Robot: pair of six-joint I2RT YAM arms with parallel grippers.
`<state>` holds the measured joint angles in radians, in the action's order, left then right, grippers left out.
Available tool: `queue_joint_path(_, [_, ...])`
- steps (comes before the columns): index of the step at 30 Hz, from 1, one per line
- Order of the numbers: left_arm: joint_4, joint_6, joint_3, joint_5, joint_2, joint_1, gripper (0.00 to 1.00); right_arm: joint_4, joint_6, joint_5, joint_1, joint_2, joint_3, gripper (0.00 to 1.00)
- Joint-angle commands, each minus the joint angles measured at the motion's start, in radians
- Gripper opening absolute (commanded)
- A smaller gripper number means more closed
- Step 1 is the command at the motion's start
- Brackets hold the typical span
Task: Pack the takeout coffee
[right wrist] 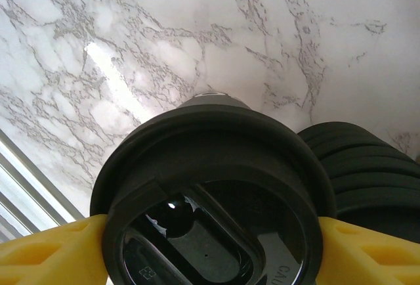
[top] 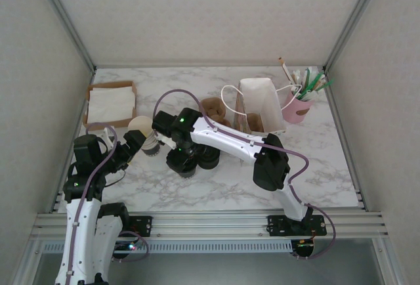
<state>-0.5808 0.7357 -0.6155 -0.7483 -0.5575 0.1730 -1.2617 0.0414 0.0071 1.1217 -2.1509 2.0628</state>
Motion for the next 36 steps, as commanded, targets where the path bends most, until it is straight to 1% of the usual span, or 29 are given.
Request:
queue_joint_path(1, [0.002,-0.017,-0.032,-0.003,0.001,0.008,1.0,-0.024,0.013,0.01,-0.004,0.004,0.029,0.74])
queue_joint_path(4, [0.002,-0.016,-0.036,-0.003,0.0,0.008,1.0,-0.024,0.018,0.012,-0.004,0.01,0.028,0.73])
queue_joint_path(23, [-0.011,-0.04,-0.088,0.002,-0.02,0.006,1.0,-0.002,0.052,-0.022,-0.001,0.069,-0.021,0.72])
queue_joint_path(32, [-0.052,-0.094,-0.178,0.032,-0.055,-0.006,1.0,0.039,0.095,-0.055,0.002,0.166,-0.107,0.72])
queue_joint_path(36, [-0.059,-0.112,-0.218,0.035,-0.087,-0.012,1.0,0.063,0.113,-0.052,0.002,0.221,-0.161,0.72])
